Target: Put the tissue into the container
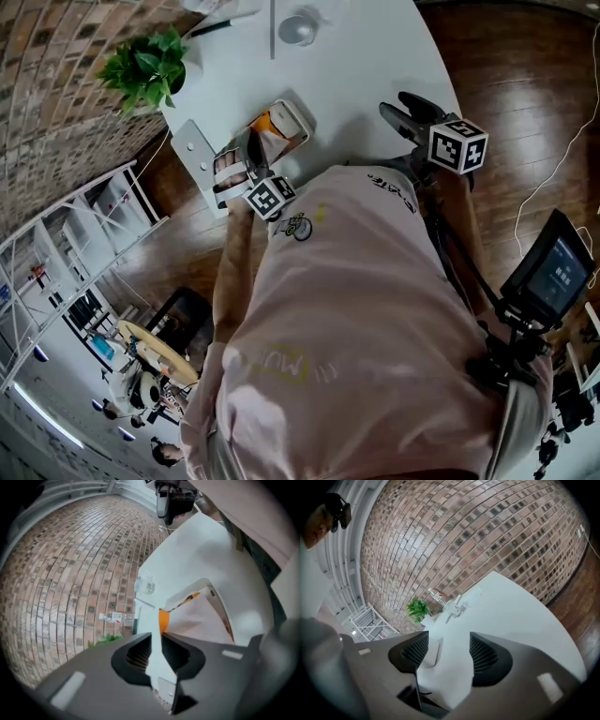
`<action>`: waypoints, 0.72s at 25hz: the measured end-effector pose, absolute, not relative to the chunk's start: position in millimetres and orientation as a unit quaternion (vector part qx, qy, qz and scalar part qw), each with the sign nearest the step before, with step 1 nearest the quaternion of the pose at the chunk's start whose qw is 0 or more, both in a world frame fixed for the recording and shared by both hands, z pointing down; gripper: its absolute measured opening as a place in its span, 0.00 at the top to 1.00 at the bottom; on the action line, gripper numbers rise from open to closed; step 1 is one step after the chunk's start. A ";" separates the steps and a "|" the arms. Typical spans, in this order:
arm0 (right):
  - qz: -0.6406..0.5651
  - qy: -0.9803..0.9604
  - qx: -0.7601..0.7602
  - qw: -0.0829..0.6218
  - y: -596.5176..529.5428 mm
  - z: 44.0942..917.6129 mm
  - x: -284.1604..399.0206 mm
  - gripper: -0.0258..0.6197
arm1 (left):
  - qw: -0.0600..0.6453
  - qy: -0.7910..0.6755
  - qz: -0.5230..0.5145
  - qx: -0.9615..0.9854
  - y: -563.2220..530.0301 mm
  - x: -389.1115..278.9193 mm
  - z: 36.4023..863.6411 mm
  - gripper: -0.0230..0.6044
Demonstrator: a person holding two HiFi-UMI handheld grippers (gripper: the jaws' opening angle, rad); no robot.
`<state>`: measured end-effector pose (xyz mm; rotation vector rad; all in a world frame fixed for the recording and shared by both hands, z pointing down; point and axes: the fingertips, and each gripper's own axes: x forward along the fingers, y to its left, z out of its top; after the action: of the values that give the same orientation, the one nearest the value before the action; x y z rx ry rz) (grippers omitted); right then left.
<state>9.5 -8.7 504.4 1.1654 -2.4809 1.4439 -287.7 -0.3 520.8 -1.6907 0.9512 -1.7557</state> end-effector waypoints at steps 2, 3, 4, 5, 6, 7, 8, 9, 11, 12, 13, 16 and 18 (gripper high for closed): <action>0.474 -0.802 0.364 0.001 -10.0 497.6 10.4 0.51 | 0.246 0.369 -0.643 -0.625 2.7 -290.7 508.8 0.77; 0.478 -0.802 0.359 -0.007 -11.3 494.8 12.2 0.48 | 0.236 0.376 -0.635 -0.632 4.5 -289.5 506.2 0.74; 0.481 -0.802 0.354 -0.010 -12.3 493.3 13.5 0.47 | 0.229 0.379 -0.628 -0.640 6.8 -288.0 505.0 0.69; 0.482 -0.803 0.350 -0.010 -12.6 493.0 13.6 0.47 | 0.227 0.378 -0.625 -0.644 9.0 -287.2 503.7 0.66; 0.483 -0.805 0.345 -0.010 -12.3 493.1 12.5 0.47 | 0.229 0.376 -0.624 -0.646 10.8 -287.1 501.1 0.66; 0.485 -0.805 0.341 -0.010 -11.7 493.2 10.8 0.46 | 0.232 0.374 -0.624 -0.647 11.6 -287.3 496.6 0.66; 0.488 -0.805 0.337 -0.013 -11.4 492.6 9.4 0.44 | 0.233 0.374 -0.623 -0.646 10.9 -287.6 489.7 0.66; 0.492 -0.804 0.335 -0.020 -11.7 490.7 8.5 0.40 | 0.234 0.380 -0.620 -0.645 8.9 -288.8 480.6 0.66; 0.497 -0.802 0.329 -0.040 -13.4 480.8 6.9 0.33 | 0.241 0.414 -0.603 -0.638 2.1 -297.2 455.0 0.68; 0.496 -0.803 0.326 -0.048 -14.6 473.0 5.4 0.32 | 0.247 0.446 -0.586 -0.631 -1.8 -304.2 437.4 0.72; 0.492 -0.807 0.322 -0.051 -15.7 464.9 3.0 0.32 | 0.246 0.489 -0.558 -0.624 -4.9 -312.5 417.1 0.79; 0.467 -0.827 0.310 -0.037 -17.0 443.4 -8.2 0.32 | 0.159 0.649 -0.403 -0.626 -3.9 -333.2 354.8 0.95; 0.454 -0.838 0.301 -0.031 -18.4 426.5 -16.6 0.32 | 0.061 0.696 -0.261 -0.666 -4.0 -321.1 319.5 0.95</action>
<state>-16.6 -18.4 426.5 0.9640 -2.6877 1.4546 -321.1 -4.0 319.5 -2.0133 2.1060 -0.7905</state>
